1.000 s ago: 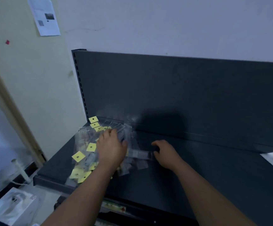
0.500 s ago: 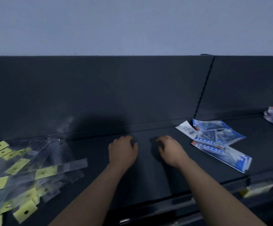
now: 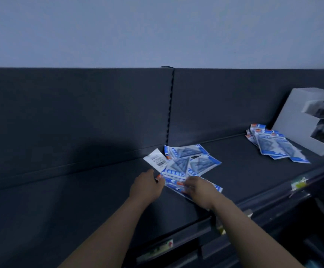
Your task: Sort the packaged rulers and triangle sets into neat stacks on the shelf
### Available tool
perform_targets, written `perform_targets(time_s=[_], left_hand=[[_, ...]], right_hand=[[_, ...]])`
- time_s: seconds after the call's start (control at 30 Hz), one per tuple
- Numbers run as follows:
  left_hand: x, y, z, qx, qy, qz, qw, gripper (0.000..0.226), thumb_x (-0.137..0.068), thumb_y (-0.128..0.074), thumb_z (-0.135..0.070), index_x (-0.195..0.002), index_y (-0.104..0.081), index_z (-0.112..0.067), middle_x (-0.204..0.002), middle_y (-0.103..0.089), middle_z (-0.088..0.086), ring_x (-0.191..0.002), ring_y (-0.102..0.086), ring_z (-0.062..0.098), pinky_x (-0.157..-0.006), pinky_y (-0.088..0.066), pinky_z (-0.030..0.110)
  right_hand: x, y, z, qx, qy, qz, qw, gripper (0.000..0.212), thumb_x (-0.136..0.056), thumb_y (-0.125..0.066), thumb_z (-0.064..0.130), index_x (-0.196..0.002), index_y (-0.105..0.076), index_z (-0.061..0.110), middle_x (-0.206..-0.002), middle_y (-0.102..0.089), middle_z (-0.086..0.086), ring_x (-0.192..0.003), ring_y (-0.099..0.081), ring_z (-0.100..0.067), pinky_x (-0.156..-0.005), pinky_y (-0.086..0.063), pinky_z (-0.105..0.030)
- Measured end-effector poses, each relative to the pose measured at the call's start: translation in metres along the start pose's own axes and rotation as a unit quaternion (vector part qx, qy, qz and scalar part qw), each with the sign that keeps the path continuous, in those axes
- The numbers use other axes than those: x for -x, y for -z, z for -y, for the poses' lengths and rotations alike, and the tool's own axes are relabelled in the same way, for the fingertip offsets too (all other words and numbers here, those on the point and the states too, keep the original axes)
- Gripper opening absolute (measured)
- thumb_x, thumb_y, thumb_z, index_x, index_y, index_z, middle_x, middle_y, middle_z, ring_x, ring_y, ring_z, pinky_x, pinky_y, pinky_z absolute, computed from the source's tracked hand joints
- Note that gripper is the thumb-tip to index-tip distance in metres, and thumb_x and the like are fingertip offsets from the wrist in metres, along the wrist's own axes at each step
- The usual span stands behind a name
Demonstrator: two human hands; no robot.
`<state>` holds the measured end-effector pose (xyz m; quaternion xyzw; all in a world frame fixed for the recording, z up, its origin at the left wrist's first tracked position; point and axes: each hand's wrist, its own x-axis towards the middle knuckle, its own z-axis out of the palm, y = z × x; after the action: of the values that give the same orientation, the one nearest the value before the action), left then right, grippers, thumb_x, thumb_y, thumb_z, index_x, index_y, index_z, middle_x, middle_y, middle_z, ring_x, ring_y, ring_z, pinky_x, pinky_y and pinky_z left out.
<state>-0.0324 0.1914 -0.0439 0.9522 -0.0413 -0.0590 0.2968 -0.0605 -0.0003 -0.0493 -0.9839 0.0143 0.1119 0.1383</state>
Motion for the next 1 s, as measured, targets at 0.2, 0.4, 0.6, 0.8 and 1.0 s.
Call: perform_targets(time_s=[0.2,0.4,0.6,0.8,1.0], left_hand=[[-0.033,-0.036,-0.034,-0.046,0.064,0.013,0.997,0.081,-0.084,-0.046,-0.068,-0.15,-0.024,-0.027,-0.154,-0.028,0.01,-0.138,-0.029,0.033,-0.111,-0.026,0.043],[-0.044,-0.049,-0.038,-0.14,0.062,0.033,0.988,0.09,-0.078,-0.044,-0.078,-0.151,-0.021,-0.032,-0.16,-0.012,0.005,-0.145,-0.012,0.027,-0.115,-0.013,0.045],[-0.047,-0.038,-0.024,-0.094,0.055,-0.005,0.994,0.064,-0.079,-0.048,-0.073,-0.13,-0.05,-0.033,-0.144,-0.042,-0.003,-0.133,-0.035,0.024,-0.107,-0.027,0.041],[-0.085,-0.027,-0.019,-0.07,0.136,-0.062,0.986,0.073,-0.09,-0.047,-0.058,-0.141,-0.035,-0.008,-0.143,-0.037,0.014,-0.13,-0.036,0.031,-0.104,-0.032,0.04],[-0.11,-0.046,-0.015,-0.058,0.111,-0.048,0.991,0.079,-0.089,-0.053,-0.055,-0.148,-0.026,-0.009,-0.156,-0.022,0.009,-0.143,-0.018,0.029,-0.115,-0.015,0.042]], right_hand=[[-0.013,0.025,-0.041,-0.216,0.051,-0.041,0.974,0.031,-0.094,-0.049,0.009,-0.12,-0.065,0.016,-0.12,-0.064,0.003,-0.104,-0.061,-0.007,-0.084,-0.042,-0.012],[-0.048,0.034,-0.077,-0.01,0.019,-0.025,0.999,0.042,-0.099,-0.04,0.026,-0.139,-0.046,0.018,-0.149,-0.039,-0.006,-0.138,-0.034,-0.024,-0.111,-0.032,-0.033],[-0.058,0.032,-0.077,0.004,0.006,-0.167,0.986,0.04,-0.086,-0.054,0.05,-0.116,-0.065,0.025,-0.116,-0.065,-0.001,-0.108,-0.057,-0.022,-0.093,-0.041,-0.033],[-0.08,0.041,-0.066,-0.013,0.035,0.031,0.999,0.089,-0.082,-0.054,0.066,-0.153,-0.012,0.034,-0.162,0.0,0.002,-0.149,0.003,-0.019,-0.12,-0.004,-0.042],[-0.079,0.038,-0.063,0.005,-0.016,0.009,1.0,0.086,-0.076,-0.05,0.076,-0.149,-0.022,0.041,-0.158,-0.015,0.006,-0.144,-0.012,-0.023,-0.115,-0.011,-0.045]])
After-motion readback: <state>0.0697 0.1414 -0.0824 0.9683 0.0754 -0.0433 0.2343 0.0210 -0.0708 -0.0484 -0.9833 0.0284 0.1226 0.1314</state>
